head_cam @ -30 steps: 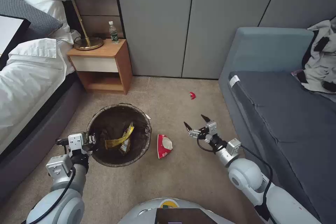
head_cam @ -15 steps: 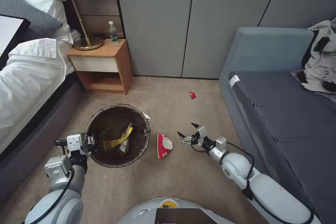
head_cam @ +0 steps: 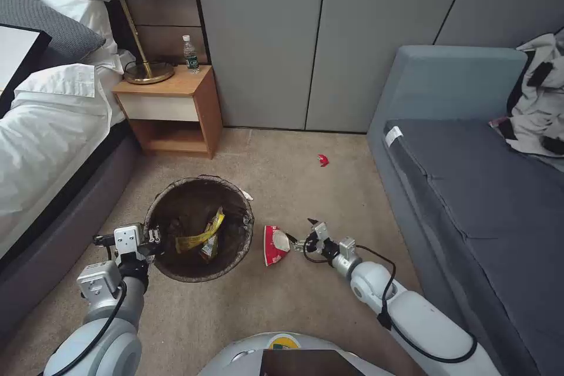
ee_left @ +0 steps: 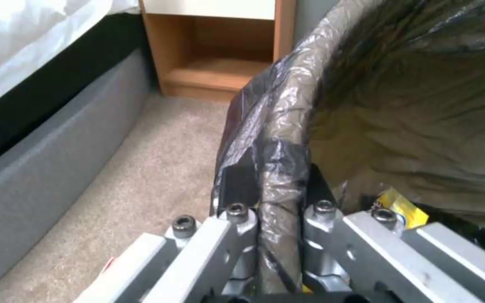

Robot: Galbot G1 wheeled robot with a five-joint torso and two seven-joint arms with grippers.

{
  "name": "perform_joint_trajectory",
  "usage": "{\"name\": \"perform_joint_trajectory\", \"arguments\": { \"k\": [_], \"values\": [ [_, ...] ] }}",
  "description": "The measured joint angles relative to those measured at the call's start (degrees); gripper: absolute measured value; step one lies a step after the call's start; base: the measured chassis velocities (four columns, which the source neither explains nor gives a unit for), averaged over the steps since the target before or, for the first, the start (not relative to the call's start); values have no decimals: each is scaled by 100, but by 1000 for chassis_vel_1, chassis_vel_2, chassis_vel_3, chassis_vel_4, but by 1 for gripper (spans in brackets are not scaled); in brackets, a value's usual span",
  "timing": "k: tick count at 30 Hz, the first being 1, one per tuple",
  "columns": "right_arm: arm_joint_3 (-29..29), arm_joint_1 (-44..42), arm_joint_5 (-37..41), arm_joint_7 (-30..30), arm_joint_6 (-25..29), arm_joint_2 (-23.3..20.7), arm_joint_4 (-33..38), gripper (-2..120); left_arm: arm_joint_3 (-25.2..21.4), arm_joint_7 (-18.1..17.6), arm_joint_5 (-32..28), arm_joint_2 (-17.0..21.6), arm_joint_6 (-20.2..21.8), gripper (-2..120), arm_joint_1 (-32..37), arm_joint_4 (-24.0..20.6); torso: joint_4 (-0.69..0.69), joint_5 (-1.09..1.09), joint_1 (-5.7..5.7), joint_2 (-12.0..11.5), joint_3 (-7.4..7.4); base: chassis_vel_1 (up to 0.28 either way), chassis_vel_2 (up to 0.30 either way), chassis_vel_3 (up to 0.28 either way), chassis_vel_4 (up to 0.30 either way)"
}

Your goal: Pick up the trash bin, then pick up the garbage from the floor and place it into the trash bin.

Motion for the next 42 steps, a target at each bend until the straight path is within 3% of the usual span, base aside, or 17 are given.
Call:
{"name": "perform_joint_trajectory", "arguments": {
  "k": [20,42],
  "values": [
    [-485,543,-690,6,259,797,-1475,100,37,18,3,9,6,4,-44,0,0,-1,0,0,0,0,0,0,0],
    [-537,941,-1081,-63,463,1575,-2704,100,65,51,-1,23,1,4,-110,0,0,-1,0,0,0,0,0,0,0]
  ]
}}
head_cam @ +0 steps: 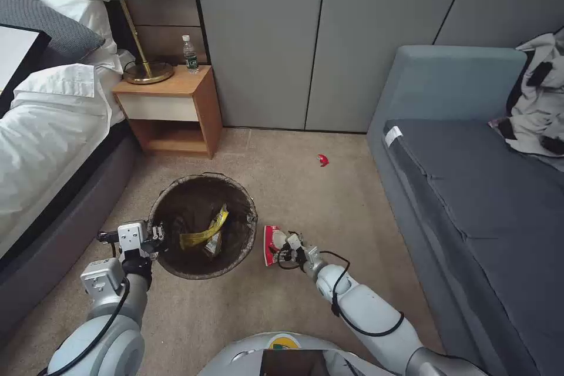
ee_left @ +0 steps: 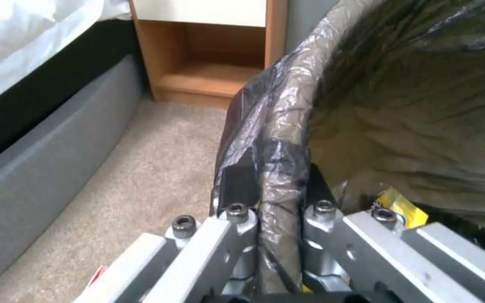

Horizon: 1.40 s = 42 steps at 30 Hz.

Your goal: Pick up the trash bin, then pick up the garbage from the floor and place it into the trash bin.

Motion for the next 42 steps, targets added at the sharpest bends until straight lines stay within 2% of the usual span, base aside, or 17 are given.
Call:
{"name": "perform_joint_trajectory", "arguments": {
  "k": [8,12,13,20,22,24,26,30,36,42],
  "values": [
    [80,113,-52,-83,85,236,-442,96,19,5,-1,4,-2,4,-28,0,0,1,0,0,0,0,0,0,0],
    [151,158,-65,-93,141,345,-669,82,25,7,-3,10,-5,4,-53,0,-1,1,0,0,0,0,0,0,0],
    [151,158,-65,-93,141,345,-669,82,25,7,-3,10,-5,4,-53,0,-1,1,0,0,0,0,0,0,0],
    [193,186,-80,-152,199,385,-797,54,36,13,-7,21,-12,4,-83,0,-1,0,0,0,0,0,0,0,0],
    [195,187,-81,-151,199,385,-803,51,38,14,-8,23,-13,4,-87,0,0,1,0,0,0,0,0,0,0],
    [204,187,-83,-148,207,391,-804,39,46,17,-8,29,-15,4,-102,0,-1,1,0,0,0,0,0,0,0],
    [210,188,-83,-145,210,394,-807,35,49,18,-8,29,-16,4,-107,0,-1,1,0,0,0,0,0,0,0],
    [241,182,-91,-144,236,398,-812,17,53,21,-8,28,-17,4,-119,0,-1,1,0,0,-1,0,0,0,0],
    [259,177,-94,-141,260,400,-798,4,54,24,-8,27,-17,4,-127,0,0,2,0,0,-1,0,0,0,0],
    [310,130,-130,-125,265,297,-579,3,51,26,-9,28,-17,4,-124,0,1,2,0,0,0,0,0,0,0]
  ]
}}
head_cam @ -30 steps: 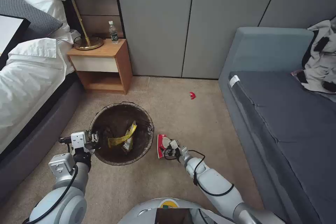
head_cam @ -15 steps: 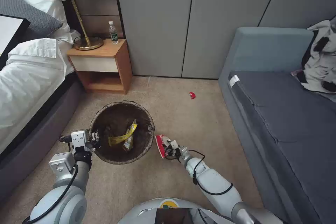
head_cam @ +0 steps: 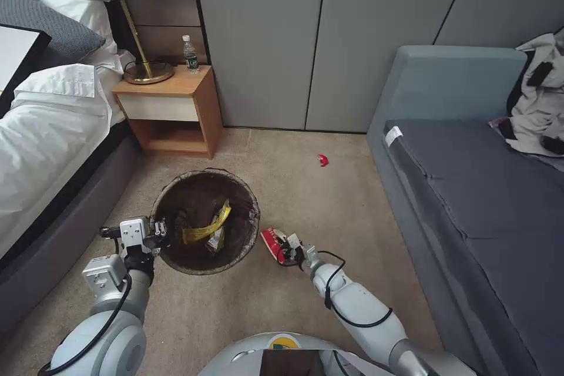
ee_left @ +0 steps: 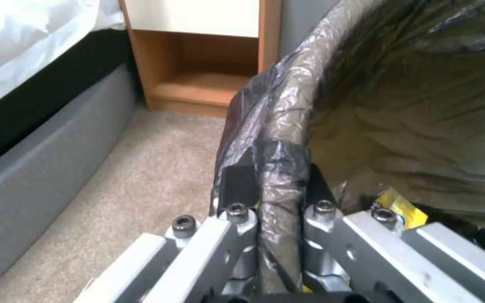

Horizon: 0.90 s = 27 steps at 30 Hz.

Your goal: Pick up the trash bin, then pick up the garbage from the floor and place it into the trash bin.

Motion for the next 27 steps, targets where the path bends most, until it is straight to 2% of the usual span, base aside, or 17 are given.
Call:
{"name": "perform_joint_trajectory", "arguments": {
  "k": [2,13,18,22,27],
  "values": [
    [18,-29,-10,13,-2,-50,109,3,-2,0,0,2,0,4,0,0,0,0,0,0,0,0,0,0,0],
    [482,-833,142,131,-182,-1126,2291,2,-15,2,-24,34,-3,4,-34,0,-2,1,0,0,0,0,0,0,0],
    [662,-1094,318,283,-258,-1317,2911,2,2,1,-29,32,-4,4,-63,0,-1,0,0,0,0,0,0,0,0],
    [997,-1603,488,528,-334,-1522,3756,2,-5,-1,-49,55,-4,4,-85,0,-1,0,0,0,0,0,0,0,0],
    [1303,-1969,568,635,-374,-1656,4323,2,-22,-8,-92,83,-4,4,-109,0,-2,0,0,0,0,0,0,0,0]
  ]
}}
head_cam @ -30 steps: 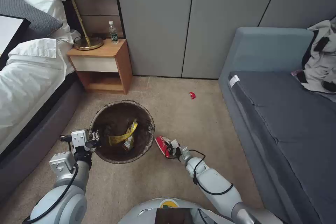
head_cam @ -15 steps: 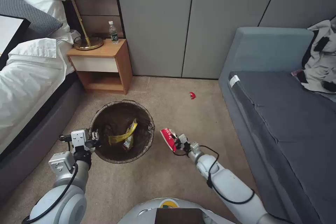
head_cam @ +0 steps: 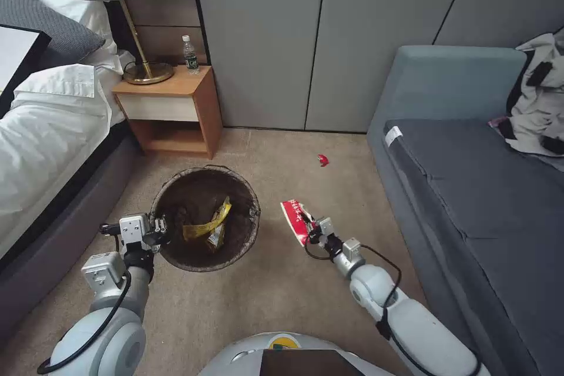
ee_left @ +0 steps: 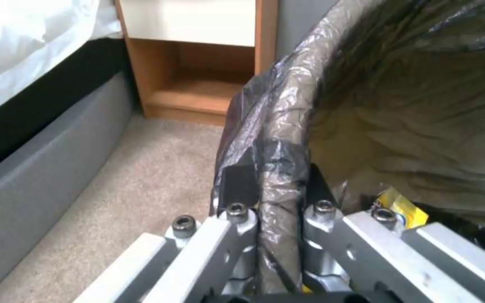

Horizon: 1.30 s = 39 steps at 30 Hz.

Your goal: Pick up the trash bin, then pick up the garbage from the floor and place it into the trash bin.

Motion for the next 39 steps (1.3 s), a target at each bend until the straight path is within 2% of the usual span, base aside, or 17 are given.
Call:
{"name": "perform_joint_trajectory", "arguments": {
  "k": [6,14,18,21,27,29,37,39],
  "values": [
    [522,-239,389,267,-210,-266,1018,2,-3,-5,-12,44,2,4,-46,0,1,0,0,0,0,0,0,0,0],
    [517,-7,996,667,-644,-541,2036,2,51,-3,-17,58,17,4,-88,0,2,0,0,0,0,0,0,0,0],
    [430,144,1188,719,-804,-608,2306,2,67,6,-18,58,17,4,-96,0,2,-1,0,0,0,0,0,0,0],
    [274,427,1492,623,-1100,-804,2677,2,78,22,-17,64,19,4,-97,0,2,-1,0,0,0,0,0,0,0],
    [-128,1127,1817,339,-1408,-979,2859,2,99,33,-9,84,32,4,-98,6,2,-1,0,0,0,0,0,0,0],
    [-248,1280,1870,294,-1459,-987,2861,2,99,33,-8,90,36,4,-97,7,1,-1,0,0,0,0,0,0,0],
    [-1409,2278,1991,233,-1642,-829,2815,2,113,43,-5,119,75,4,-80,11,2,-2,0,0,0,0,0,0,0],
    [-1439,2297,1990,233,-1643,-820,2809,2,114,44,-5,119,76,4,-81,11,2,-2,0,0,0,0,0,0,0]
  ]
}}
